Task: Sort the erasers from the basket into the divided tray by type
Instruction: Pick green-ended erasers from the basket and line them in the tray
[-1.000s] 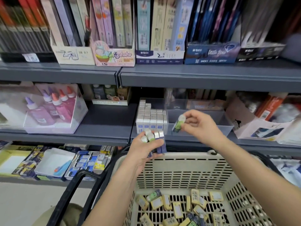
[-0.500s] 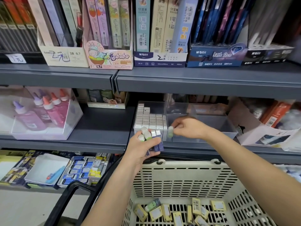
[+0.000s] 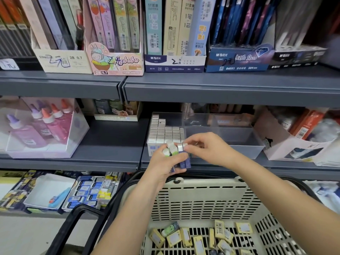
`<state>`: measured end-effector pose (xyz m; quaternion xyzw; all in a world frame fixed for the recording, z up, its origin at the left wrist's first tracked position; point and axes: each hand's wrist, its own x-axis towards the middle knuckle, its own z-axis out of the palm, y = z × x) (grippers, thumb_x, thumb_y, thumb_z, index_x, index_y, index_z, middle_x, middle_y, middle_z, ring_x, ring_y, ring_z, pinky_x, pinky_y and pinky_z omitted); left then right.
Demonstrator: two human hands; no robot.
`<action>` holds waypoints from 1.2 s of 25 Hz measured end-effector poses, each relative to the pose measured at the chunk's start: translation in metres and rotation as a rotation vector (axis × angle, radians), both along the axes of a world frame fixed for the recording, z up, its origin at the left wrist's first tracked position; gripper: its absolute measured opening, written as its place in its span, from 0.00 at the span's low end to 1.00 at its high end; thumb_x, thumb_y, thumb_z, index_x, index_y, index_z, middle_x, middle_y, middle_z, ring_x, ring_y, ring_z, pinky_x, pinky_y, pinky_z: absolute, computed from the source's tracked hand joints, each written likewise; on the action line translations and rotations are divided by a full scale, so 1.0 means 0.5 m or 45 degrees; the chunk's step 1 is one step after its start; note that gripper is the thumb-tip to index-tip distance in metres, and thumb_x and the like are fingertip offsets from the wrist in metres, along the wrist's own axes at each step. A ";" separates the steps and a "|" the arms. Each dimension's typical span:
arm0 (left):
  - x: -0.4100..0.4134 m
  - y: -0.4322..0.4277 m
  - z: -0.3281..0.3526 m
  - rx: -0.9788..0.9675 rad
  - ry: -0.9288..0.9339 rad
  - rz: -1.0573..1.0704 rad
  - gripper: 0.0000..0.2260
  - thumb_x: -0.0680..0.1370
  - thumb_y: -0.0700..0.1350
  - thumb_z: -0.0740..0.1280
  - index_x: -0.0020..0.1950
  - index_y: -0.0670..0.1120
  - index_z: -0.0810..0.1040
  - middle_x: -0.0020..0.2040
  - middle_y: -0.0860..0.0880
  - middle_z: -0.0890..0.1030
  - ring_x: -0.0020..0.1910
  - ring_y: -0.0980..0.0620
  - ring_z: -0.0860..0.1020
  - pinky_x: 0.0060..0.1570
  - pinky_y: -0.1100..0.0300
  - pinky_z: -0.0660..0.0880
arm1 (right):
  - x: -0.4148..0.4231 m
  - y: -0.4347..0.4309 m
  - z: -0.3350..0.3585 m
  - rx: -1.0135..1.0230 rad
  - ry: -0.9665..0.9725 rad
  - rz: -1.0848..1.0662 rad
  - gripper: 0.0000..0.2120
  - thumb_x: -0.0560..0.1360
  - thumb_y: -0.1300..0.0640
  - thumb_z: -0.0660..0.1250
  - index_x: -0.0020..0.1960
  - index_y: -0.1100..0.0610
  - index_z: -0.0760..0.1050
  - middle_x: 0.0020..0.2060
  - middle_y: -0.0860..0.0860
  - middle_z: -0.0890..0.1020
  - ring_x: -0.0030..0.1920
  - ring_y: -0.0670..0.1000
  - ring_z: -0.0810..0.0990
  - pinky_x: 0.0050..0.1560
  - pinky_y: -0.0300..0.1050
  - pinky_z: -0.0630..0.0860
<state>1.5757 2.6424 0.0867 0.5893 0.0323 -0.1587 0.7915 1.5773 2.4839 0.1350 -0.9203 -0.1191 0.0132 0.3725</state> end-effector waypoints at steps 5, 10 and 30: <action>-0.002 0.003 -0.005 -0.033 -0.018 0.025 0.08 0.73 0.36 0.71 0.48 0.45 0.76 0.37 0.47 0.82 0.38 0.52 0.83 0.35 0.57 0.79 | 0.015 -0.031 0.041 0.324 0.121 -0.162 0.02 0.73 0.60 0.70 0.45 0.57 0.78 0.35 0.49 0.82 0.36 0.45 0.81 0.41 0.39 0.78; 0.000 0.010 -0.015 -0.083 -0.016 0.038 0.08 0.74 0.36 0.70 0.50 0.44 0.76 0.38 0.48 0.82 0.39 0.52 0.83 0.33 0.58 0.79 | 0.085 -0.045 0.053 0.174 0.052 -0.441 0.04 0.71 0.61 0.70 0.44 0.54 0.77 0.41 0.51 0.80 0.44 0.48 0.77 0.55 0.43 0.75; 0.004 0.017 -0.013 -0.127 0.025 -0.058 0.09 0.75 0.33 0.66 0.51 0.45 0.76 0.42 0.47 0.83 0.42 0.52 0.84 0.35 0.60 0.79 | 0.033 0.003 0.014 -0.164 -0.088 -0.099 0.07 0.76 0.51 0.64 0.50 0.49 0.80 0.37 0.42 0.80 0.38 0.41 0.77 0.42 0.37 0.69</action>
